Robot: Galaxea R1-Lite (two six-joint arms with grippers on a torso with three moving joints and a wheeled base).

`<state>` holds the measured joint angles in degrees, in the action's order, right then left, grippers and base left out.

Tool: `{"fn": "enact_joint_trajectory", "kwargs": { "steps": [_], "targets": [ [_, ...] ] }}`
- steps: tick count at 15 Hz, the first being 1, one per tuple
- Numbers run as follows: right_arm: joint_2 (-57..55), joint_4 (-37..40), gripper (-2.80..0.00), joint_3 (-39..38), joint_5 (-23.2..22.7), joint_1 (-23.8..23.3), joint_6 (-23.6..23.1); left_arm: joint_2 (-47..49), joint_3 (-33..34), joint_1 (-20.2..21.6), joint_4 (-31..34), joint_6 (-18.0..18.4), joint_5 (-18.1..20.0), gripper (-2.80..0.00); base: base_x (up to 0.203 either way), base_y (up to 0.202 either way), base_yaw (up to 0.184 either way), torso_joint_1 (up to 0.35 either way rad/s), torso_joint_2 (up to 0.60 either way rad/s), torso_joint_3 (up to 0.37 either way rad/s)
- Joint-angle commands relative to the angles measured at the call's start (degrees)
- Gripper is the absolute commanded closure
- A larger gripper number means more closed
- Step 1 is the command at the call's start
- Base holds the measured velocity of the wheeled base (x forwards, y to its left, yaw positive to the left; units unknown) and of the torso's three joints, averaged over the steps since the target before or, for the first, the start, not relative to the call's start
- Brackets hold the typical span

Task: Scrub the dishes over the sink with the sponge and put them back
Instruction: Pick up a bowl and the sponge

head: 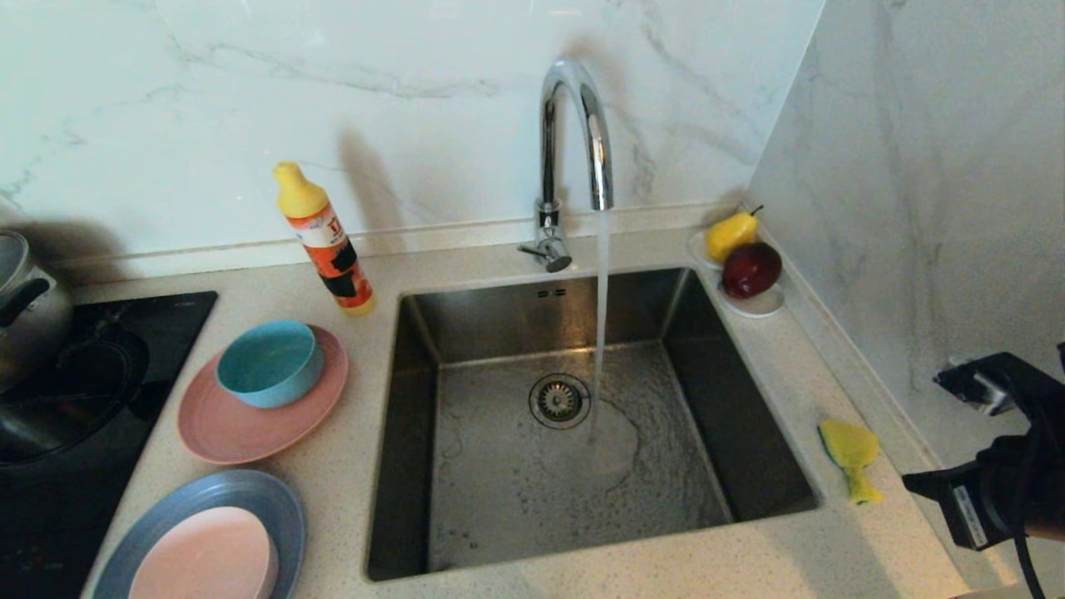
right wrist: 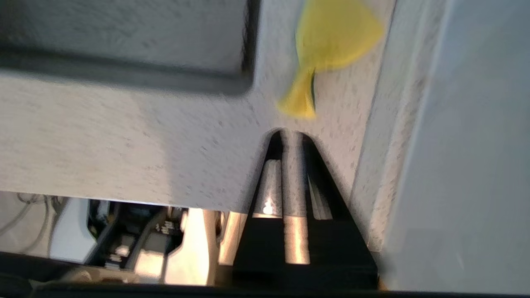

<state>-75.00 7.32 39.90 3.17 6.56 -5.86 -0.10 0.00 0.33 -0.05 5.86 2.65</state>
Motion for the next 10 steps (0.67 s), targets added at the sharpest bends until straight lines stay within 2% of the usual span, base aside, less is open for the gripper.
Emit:
{"fn": "enact_joint_trajectory", "kwargs": {
  "steps": [1, 6, 10],
  "targets": [
    [-4.44, -0.08, -2.80, -1.54, 1.56, 0.08, 0.04, 0.19, 0.67, 0.02, -0.04, 0.02, -0.01, 0.00, 0.000, 0.000, 0.000, 0.000, 0.00, 0.000],
    [-10.45, -9.40, -2.80, -6.27, 1.88, -0.04, 2.28, 0.19, 0.67, 0.02, -0.04, 0.02, -0.01, 0.00, 0.000, 0.000, 0.000, 0.000, 0.00, 0.000],
    [-13.79, -13.62, -2.80, -6.12, 2.05, -0.56, 2.47, 0.19, 0.62, 0.02, -0.04, 0.02, -0.01, 0.00, 0.000, 0.000, 0.000, 0.000, 0.00, 0.000]
  ]
}}
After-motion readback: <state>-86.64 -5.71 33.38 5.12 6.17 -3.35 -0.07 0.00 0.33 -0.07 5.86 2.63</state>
